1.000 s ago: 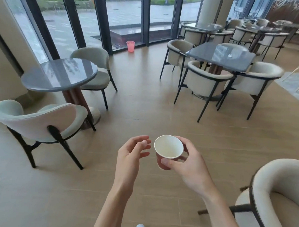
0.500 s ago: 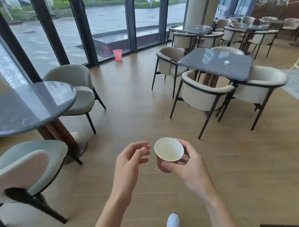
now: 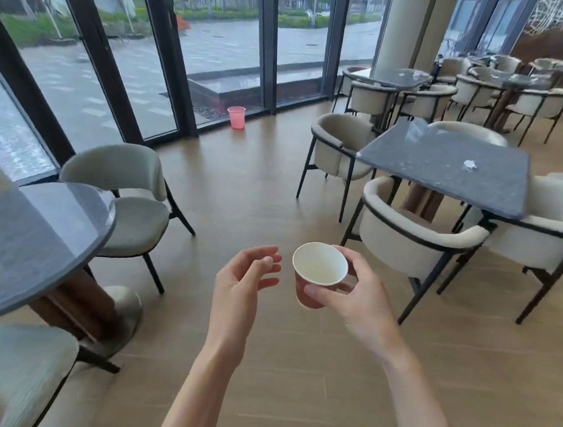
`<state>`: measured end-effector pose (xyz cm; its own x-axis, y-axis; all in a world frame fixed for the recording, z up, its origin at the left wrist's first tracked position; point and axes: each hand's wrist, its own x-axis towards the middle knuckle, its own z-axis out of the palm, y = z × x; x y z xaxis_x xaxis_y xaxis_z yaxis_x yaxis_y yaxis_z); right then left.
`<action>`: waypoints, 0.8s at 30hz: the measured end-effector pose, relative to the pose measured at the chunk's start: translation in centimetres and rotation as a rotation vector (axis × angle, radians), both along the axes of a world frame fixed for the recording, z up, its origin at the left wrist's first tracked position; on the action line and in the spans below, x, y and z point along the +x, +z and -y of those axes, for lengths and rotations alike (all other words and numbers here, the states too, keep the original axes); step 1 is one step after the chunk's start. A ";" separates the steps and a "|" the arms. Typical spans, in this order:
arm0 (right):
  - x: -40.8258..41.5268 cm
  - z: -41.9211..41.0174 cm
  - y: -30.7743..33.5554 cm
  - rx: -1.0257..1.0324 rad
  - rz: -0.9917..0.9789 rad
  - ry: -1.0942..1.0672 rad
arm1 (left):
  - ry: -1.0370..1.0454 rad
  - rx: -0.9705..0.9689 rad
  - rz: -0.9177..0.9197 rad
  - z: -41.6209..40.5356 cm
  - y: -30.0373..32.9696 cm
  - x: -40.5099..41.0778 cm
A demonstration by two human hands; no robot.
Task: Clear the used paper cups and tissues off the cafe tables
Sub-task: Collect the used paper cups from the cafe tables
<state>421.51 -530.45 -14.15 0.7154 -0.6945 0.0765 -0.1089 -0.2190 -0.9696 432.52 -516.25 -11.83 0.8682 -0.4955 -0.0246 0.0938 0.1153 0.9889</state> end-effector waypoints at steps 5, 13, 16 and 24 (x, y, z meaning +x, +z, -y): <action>9.2 5.9 -1.5 0.011 -0.011 0.015 | 0.058 0.017 -0.043 5.4 -2.4 8.9; 29.2 16.1 -4.1 0.003 -0.031 -0.059 | 0.031 -0.013 -0.104 16.1 -5.2 29.1; 36.9 20.2 -2.3 -0.030 -0.042 -0.071 | 0.008 -0.034 -0.089 20.4 -3.4 37.2; 51.8 29.4 0.1 -0.070 -0.024 -0.103 | -0.035 -0.072 -0.071 30.7 -0.8 53.1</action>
